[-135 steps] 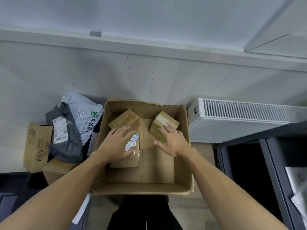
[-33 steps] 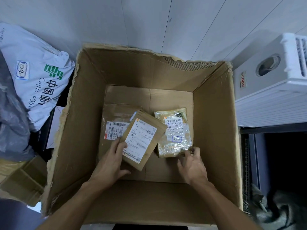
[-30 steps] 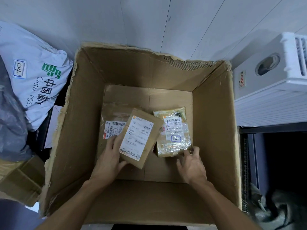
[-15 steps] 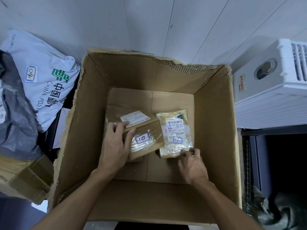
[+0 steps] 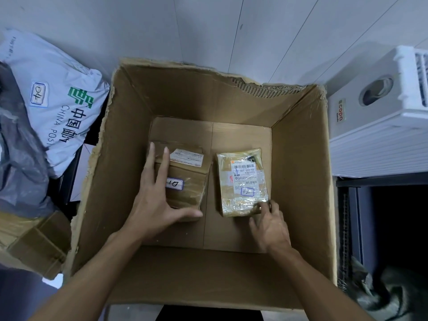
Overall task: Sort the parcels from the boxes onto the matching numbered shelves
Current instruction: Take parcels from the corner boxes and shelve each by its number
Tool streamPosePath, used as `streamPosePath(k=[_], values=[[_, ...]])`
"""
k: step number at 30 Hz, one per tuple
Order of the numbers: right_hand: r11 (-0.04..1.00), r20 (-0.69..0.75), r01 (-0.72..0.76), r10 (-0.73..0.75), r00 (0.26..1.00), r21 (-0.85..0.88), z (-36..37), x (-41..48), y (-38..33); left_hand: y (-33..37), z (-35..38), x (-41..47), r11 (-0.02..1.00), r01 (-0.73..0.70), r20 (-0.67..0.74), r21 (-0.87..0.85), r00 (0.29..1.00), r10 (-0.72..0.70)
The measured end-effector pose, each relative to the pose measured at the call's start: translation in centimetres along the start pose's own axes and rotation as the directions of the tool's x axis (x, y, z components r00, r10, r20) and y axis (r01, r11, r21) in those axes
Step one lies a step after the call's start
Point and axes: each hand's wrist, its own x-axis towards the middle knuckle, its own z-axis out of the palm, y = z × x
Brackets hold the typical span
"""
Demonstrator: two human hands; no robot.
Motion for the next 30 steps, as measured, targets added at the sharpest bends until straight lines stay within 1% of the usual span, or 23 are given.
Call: streamPosePath(k=[2, 4, 5, 7, 10, 12, 15, 17, 20, 23, 27, 30], values=[[1.0, 0.005, -0.004, 0.004, 1.0, 0.021, -0.1, 0.0, -0.1, -0.6, -0.9, 0.2, 0.994, -0.031, 0.078, 0.103, 0.997, 0.023], [0.999, 0.0, -0.001, 0.001, 1.0, 0.033, -0.2, -0.1, -0.4, -1.0, -1.4, 0.3, 0.981, -0.053, 0.097, 0.189, 0.995, 0.035], [0.999, -0.002, -0.001, 0.001, 1.0, 0.038, -0.2, -0.1, -0.5, -1.1, -1.6, 0.2, 0.978, -0.045, 0.087, 0.203, 0.996, 0.028], [0.999, -0.006, -0.007, 0.008, 1.0, 0.031, -0.2, -0.1, -0.7, -1.2, -1.7, 0.1, 0.983, -0.016, 0.013, 0.182, 1.0, 0.014], [1.0, -0.005, -0.002, 0.002, 1.0, 0.027, -0.3, -0.1, -1.0, -1.3, -0.8, -0.2, 0.976, -0.008, -0.171, 0.217, 0.984, 0.046], [1.0, 0.011, 0.008, -0.008, 1.0, 0.027, -0.5, 0.1, -1.4, -1.3, 0.0, -0.5, 0.967, -0.008, -0.206, 0.253, 0.977, 0.062], [1.0, 0.062, 0.006, -0.006, 0.998, 0.008, -0.3, 0.6, -1.8, -1.9, 1.3, -1.0, 0.981, -0.028, -0.127, 0.192, 0.99, 0.053], [1.0, 0.08, -0.002, 0.001, 0.997, 0.007, 0.1, 1.1, -2.1, -2.4, 1.6, -1.2, 0.976, -0.042, -0.096, 0.214, 0.993, 0.064], [1.0, 0.076, -0.029, 0.03, 0.997, -0.011, 0.9, 1.5, -2.7, -2.6, 1.6, -1.3, 0.963, -0.051, -0.159, 0.266, 0.983, 0.096], [0.998, 0.023, -0.045, 0.046, 0.999, -0.041, 1.7, 1.9, -3.2, -2.1, 1.6, -1.1, 0.966, -0.061, -0.209, 0.251, 0.971, 0.116], [0.998, -0.053, -0.039, 0.036, 0.998, -0.054, 2.2, 2.6, -3.7, -2.1, 1.6, -0.5, 0.978, -0.023, -0.224, 0.207, 0.972, 0.07], [0.998, -0.056, -0.015, 0.012, 0.998, -0.061, 2.1, 3.3, -3.8, -2.3, 1.5, 0.2, 0.979, -0.014, -0.241, 0.203, 0.968, 0.064]])
